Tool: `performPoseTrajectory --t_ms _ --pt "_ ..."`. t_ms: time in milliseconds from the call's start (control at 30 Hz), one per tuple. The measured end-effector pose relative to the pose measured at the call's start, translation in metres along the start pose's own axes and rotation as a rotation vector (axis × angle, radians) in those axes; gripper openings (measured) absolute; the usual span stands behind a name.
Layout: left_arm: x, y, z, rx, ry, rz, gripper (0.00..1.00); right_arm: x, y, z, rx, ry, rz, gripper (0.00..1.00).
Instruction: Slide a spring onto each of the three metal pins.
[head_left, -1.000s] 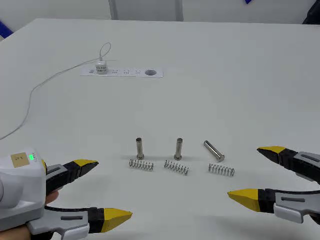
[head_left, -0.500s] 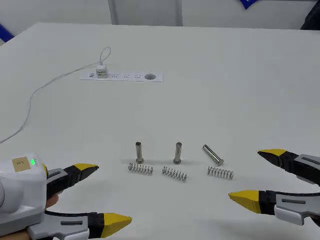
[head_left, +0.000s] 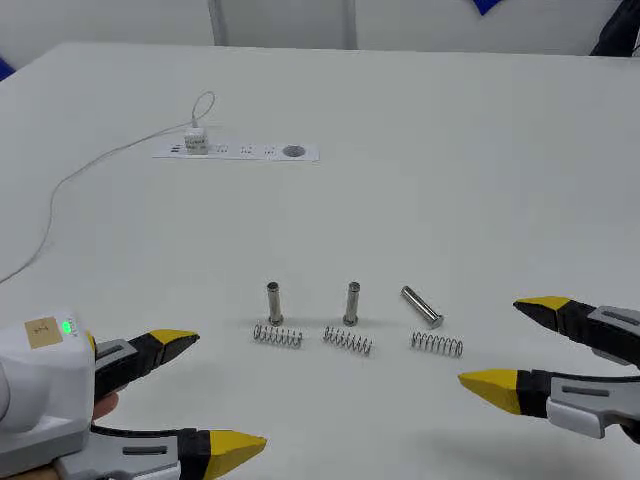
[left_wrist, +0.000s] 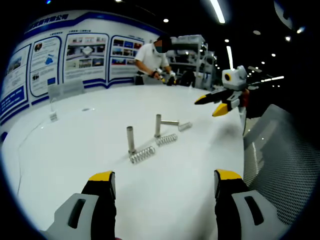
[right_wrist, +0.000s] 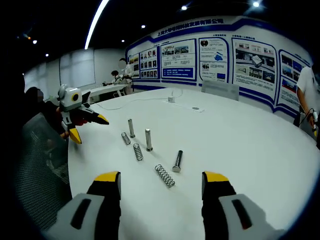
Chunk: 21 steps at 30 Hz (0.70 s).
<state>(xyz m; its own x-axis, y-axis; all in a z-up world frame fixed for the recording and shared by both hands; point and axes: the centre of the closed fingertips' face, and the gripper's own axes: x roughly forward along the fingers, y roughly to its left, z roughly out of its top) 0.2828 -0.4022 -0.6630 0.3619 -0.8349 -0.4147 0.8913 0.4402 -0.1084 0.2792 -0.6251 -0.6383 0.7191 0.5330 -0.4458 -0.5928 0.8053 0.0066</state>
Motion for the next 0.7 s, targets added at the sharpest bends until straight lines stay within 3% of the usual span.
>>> performPoseTrajectory --t_ms 300,700 --pt "-0.001 0.002 0.0 -0.001 -0.004 0.008 0.82 0.01 -0.008 0.014 -0.003 0.02 -0.017 0.57" --pt "-0.002 0.002 -0.003 -0.003 0.012 0.014 0.82 0.034 -0.017 0.026 -0.051 0.106 -0.039 0.39"
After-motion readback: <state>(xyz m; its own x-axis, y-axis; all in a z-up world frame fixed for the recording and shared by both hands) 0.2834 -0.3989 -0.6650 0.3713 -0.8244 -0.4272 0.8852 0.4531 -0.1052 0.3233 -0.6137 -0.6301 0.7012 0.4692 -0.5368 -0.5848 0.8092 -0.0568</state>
